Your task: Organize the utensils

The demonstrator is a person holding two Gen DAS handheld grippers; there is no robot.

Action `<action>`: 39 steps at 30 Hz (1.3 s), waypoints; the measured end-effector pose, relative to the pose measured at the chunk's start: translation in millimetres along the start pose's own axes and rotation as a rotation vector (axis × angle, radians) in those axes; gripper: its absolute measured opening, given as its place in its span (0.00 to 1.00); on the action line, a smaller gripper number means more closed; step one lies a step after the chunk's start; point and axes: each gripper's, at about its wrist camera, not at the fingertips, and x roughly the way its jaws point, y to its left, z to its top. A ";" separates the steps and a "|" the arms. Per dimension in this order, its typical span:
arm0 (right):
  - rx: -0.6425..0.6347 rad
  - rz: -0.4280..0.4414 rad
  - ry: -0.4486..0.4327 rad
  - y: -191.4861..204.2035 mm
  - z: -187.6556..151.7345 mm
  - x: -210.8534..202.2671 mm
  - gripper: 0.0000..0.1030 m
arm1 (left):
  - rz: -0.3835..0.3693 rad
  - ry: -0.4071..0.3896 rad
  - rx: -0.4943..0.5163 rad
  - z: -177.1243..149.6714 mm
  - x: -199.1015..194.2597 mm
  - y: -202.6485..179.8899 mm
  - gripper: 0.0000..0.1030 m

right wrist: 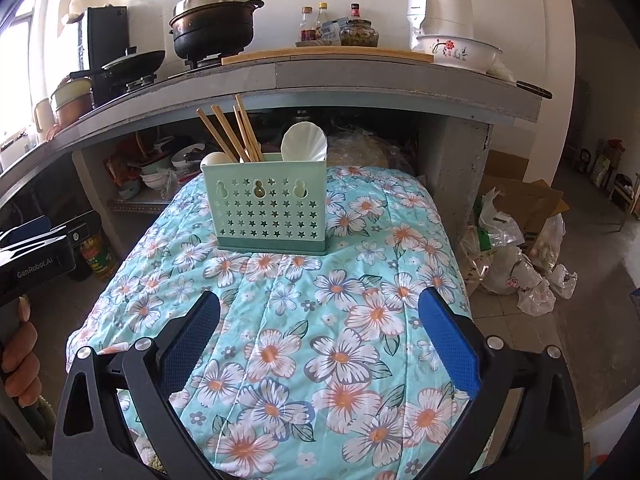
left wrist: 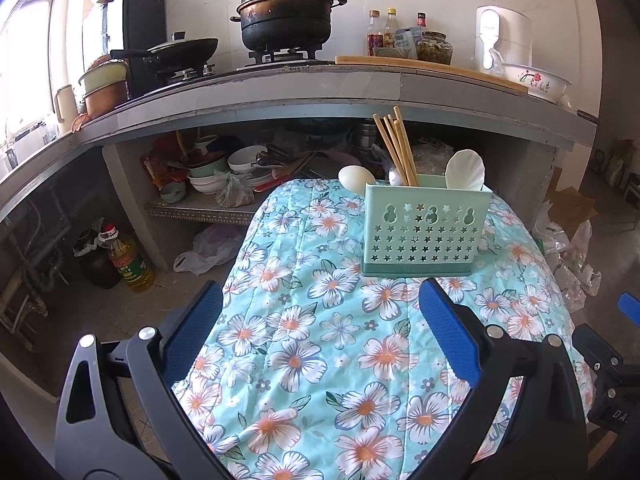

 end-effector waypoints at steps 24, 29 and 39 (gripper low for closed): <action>0.004 -0.028 -0.018 -3.2 7.8 -5.0 0.94 | 0.010 -0.024 -0.004 1.2 -1.7 4.0 0.92; 0.007 -0.034 -0.009 -4.0 7.0 -2.9 0.94 | 0.011 -0.022 -0.005 1.0 -1.2 5.4 0.92; 0.011 -0.038 0.006 -4.7 6.0 0.1 0.94 | 0.024 -0.010 -0.006 -1.5 1.4 9.8 0.92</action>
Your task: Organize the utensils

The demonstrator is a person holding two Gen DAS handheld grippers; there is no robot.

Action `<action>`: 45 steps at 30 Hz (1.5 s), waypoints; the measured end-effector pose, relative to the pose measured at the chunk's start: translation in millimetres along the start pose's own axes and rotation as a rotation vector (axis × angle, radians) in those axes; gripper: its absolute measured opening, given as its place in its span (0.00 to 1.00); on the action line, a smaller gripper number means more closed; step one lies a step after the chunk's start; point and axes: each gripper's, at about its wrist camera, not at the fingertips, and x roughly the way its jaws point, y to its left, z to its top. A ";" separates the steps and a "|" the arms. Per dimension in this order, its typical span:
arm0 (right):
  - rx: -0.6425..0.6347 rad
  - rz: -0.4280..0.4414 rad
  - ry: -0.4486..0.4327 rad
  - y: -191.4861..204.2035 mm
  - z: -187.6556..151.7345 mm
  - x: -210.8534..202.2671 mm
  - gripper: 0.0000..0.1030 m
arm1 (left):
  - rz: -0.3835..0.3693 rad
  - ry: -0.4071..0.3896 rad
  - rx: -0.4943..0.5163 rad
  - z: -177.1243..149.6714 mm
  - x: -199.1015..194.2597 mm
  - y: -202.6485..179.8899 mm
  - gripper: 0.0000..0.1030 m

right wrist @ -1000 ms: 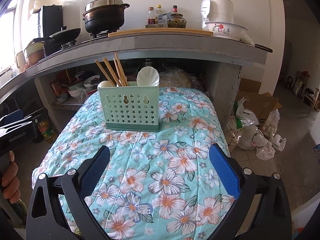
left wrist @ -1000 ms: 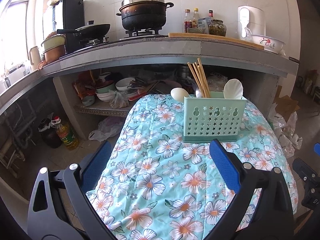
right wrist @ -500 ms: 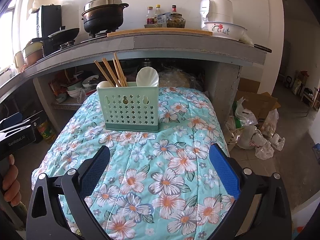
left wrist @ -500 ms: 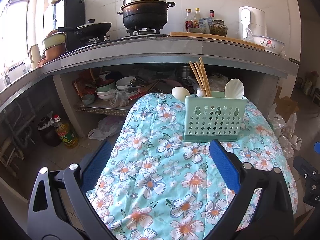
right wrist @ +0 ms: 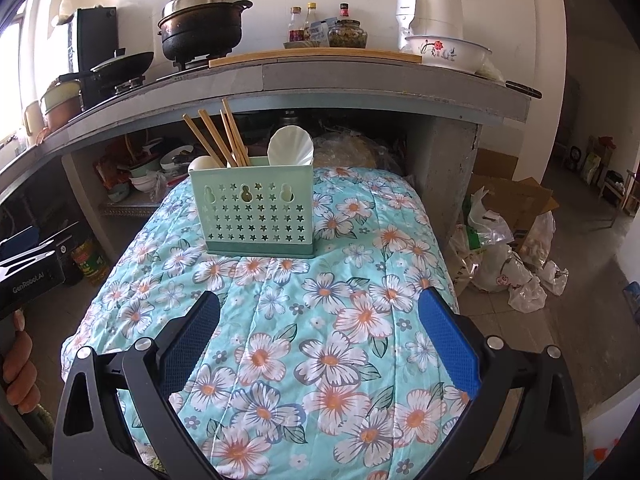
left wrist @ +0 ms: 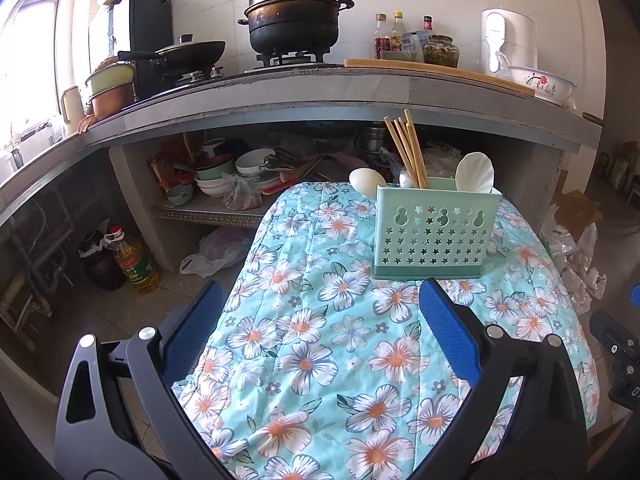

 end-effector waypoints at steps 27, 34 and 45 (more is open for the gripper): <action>0.009 -0.035 0.006 -9.0 2.7 0.3 0.94 | 0.075 0.041 -0.030 -9.9 8.8 27.9 0.92; 0.007 -0.036 0.006 -8.1 3.2 0.2 0.94 | 0.068 0.048 -0.033 -8.0 9.6 29.5 0.92; 0.003 -0.036 0.008 -7.5 3.8 0.2 0.94 | 0.060 0.052 -0.030 -7.8 8.1 26.8 0.92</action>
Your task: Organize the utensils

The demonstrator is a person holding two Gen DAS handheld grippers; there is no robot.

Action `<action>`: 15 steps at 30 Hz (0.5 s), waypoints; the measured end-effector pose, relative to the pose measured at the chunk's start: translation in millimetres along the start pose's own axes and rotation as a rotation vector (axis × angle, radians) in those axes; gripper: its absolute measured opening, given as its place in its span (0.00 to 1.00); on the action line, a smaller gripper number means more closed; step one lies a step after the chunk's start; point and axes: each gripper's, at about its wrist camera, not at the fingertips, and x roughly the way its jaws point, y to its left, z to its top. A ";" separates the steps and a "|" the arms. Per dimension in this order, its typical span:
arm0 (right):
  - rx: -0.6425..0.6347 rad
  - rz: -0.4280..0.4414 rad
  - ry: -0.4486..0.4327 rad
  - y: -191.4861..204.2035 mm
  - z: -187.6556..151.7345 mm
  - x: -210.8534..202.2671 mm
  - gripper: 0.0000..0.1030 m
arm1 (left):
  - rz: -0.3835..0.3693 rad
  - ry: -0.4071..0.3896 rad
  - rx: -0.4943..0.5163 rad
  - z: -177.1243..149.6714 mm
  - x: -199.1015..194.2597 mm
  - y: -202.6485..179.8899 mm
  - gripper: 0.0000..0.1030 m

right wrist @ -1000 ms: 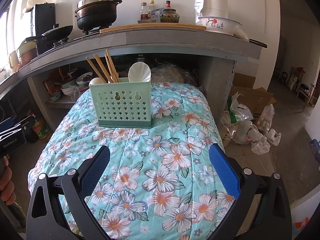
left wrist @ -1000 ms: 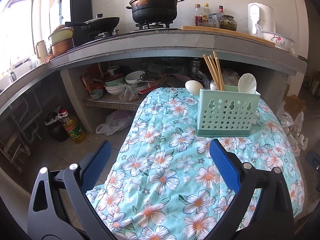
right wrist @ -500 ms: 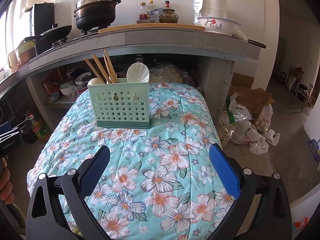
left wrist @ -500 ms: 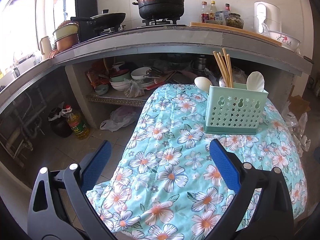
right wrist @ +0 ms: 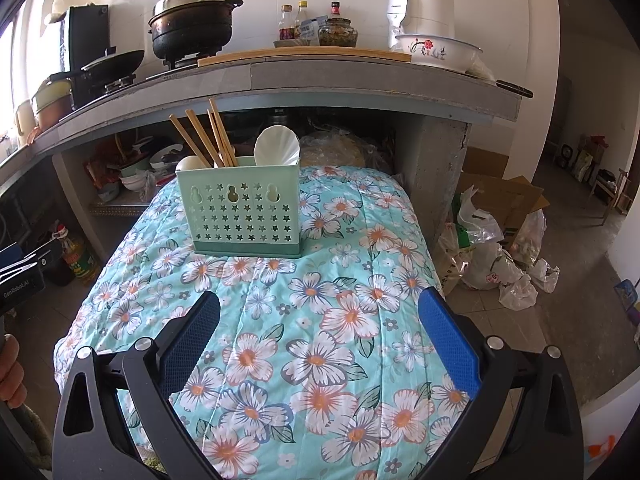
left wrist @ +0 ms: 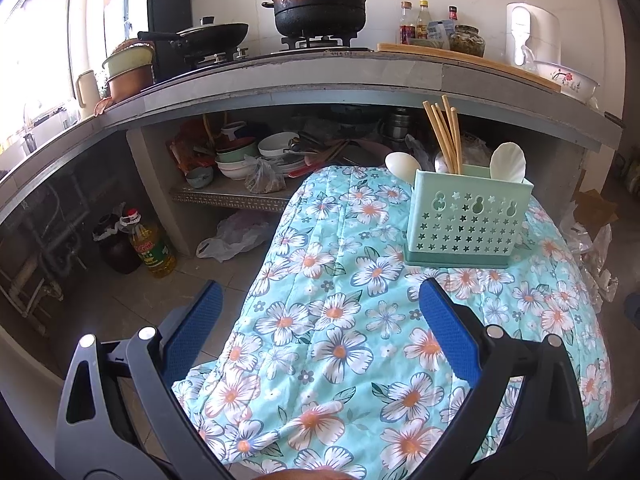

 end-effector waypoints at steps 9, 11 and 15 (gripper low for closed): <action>-0.001 -0.001 0.000 -0.2 0.7 0.0 0.94 | -0.003 0.004 -0.001 0.1 0.0 0.1 0.92; -0.001 0.001 0.000 -0.3 0.9 -0.1 0.94 | -0.003 0.004 0.000 0.3 -0.1 0.0 0.92; -0.001 0.000 0.000 -0.2 0.7 0.0 0.94 | -0.005 0.005 0.002 0.1 0.3 -0.5 0.92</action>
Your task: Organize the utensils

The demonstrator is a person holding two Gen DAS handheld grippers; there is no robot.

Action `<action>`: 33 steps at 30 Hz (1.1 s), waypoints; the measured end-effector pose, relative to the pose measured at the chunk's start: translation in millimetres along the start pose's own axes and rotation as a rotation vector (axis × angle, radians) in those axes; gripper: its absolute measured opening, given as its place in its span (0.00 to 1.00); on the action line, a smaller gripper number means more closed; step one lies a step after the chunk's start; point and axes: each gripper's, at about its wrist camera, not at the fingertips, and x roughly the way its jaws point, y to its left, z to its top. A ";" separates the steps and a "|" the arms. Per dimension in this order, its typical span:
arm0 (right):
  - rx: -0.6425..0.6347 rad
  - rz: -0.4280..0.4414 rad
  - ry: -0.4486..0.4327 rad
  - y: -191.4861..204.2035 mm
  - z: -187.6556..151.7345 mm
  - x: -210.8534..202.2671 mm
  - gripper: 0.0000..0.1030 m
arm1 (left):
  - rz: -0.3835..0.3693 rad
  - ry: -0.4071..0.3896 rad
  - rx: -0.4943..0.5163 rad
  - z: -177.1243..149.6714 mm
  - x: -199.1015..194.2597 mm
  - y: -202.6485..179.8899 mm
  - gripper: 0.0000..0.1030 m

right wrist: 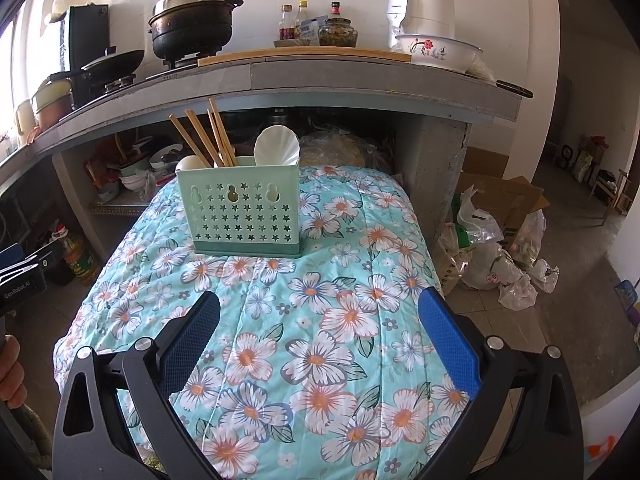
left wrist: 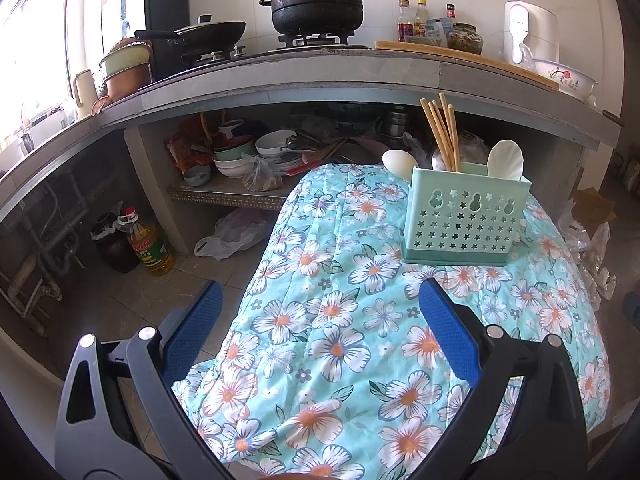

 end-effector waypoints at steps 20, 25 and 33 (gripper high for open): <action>-0.001 0.000 0.001 0.2 0.1 -0.2 0.94 | 0.000 0.001 0.000 -1.0 0.4 -1.2 0.92; -0.001 0.001 0.001 0.1 0.0 -0.3 0.94 | 0.000 0.000 0.000 -1.0 0.3 -1.2 0.92; -0.002 0.000 0.002 0.3 0.0 -0.5 0.94 | -0.001 0.002 0.001 -1.8 0.7 -2.5 0.92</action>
